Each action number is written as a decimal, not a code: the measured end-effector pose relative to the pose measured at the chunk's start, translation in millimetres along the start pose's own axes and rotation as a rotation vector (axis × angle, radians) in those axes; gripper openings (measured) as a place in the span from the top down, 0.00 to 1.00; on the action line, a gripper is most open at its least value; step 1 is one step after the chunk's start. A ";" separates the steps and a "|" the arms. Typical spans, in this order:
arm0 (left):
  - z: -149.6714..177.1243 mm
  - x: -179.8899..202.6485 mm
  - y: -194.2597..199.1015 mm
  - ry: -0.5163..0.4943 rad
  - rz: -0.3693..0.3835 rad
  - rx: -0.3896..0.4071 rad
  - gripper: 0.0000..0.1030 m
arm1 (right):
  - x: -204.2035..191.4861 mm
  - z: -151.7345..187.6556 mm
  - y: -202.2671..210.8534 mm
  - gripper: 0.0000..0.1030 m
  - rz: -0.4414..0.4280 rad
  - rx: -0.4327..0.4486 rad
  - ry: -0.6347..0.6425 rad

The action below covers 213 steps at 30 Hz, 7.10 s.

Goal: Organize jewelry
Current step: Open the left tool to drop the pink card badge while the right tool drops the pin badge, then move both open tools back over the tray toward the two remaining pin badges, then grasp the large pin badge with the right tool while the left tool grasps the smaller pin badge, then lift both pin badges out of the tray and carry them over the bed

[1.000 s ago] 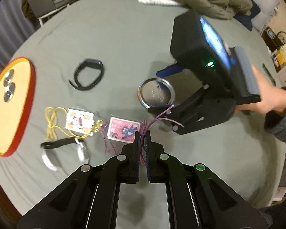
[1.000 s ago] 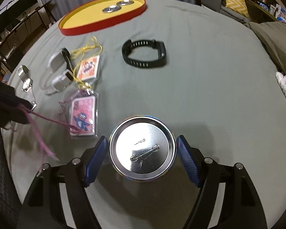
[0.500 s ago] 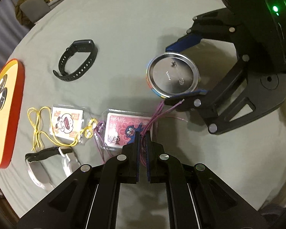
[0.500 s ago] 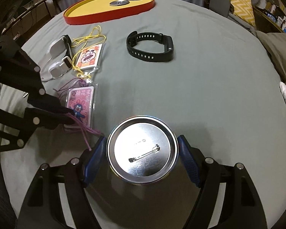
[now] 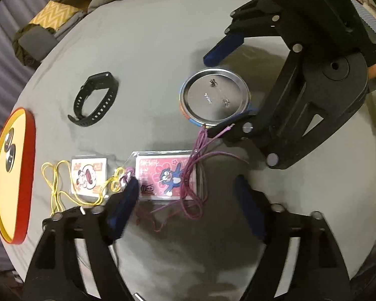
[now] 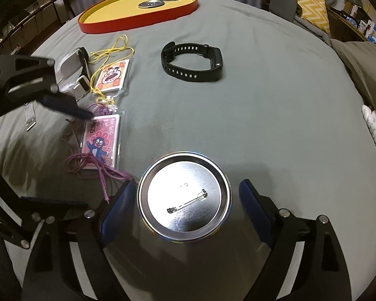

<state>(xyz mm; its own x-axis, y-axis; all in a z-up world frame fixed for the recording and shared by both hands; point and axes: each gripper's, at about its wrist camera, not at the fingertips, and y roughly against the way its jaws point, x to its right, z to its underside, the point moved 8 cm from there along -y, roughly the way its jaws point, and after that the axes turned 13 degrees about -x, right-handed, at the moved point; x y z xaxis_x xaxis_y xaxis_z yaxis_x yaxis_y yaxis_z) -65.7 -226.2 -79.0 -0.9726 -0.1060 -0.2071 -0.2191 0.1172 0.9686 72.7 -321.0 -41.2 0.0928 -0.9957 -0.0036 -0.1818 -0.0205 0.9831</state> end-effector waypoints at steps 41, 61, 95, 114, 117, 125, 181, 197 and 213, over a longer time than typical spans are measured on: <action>45.9 -382.7 2.0 0.668 -0.084 -0.030 0.05 | -7.8 -392.0 53.0 0.08 -0.335 0.114 -0.220; 31.9 -421.9 -20.3 0.617 -0.003 -0.088 0.05 | -20.7 -497.0 -47.3 0.08 -0.278 -0.471 -0.369; -2.2 -442.3 6.4 0.469 0.037 -0.071 0.04 | -43.0 -508.1 -105.5 0.09 -0.108 -0.599 -0.216; 6.1 -453.8 36.6 0.545 0.035 -0.061 0.62 | -48.7 -494.7 -92.6 0.32 -0.155 -0.489 -0.167; 5.7 -454.1 44.6 0.562 0.062 -0.054 0.58 | -47.6 -496.7 -95.3 0.32 -0.156 -0.493 -0.157; -17.3 -447.0 30.4 0.538 0.052 -0.077 0.13 | -50.7 -505.2 -82.4 0.32 -0.160 -0.504 -0.132; 106.5 -483.5 180.4 0.679 -0.070 0.024 0.31 | -90.7 -423.3 49.3 0.32 -0.128 -0.305 -0.032; 105.6 -309.5 268.0 0.520 -0.032 0.099 0.31 | -97.0 -265.9 130.2 0.32 -0.042 -0.213 -0.023; 93.4 -127.7 207.0 0.380 0.067 0.035 0.31 | -106.4 -72.0 61.9 0.32 -0.035 -0.295 -0.021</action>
<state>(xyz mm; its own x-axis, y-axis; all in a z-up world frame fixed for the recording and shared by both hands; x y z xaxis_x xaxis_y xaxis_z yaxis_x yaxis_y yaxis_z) 5.9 -96.1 135.1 -0.8877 -0.4548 -0.0713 -0.1649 0.1694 0.9717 122.1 -209.9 33.3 0.0736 -0.9965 -0.0389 0.1138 -0.0304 0.9930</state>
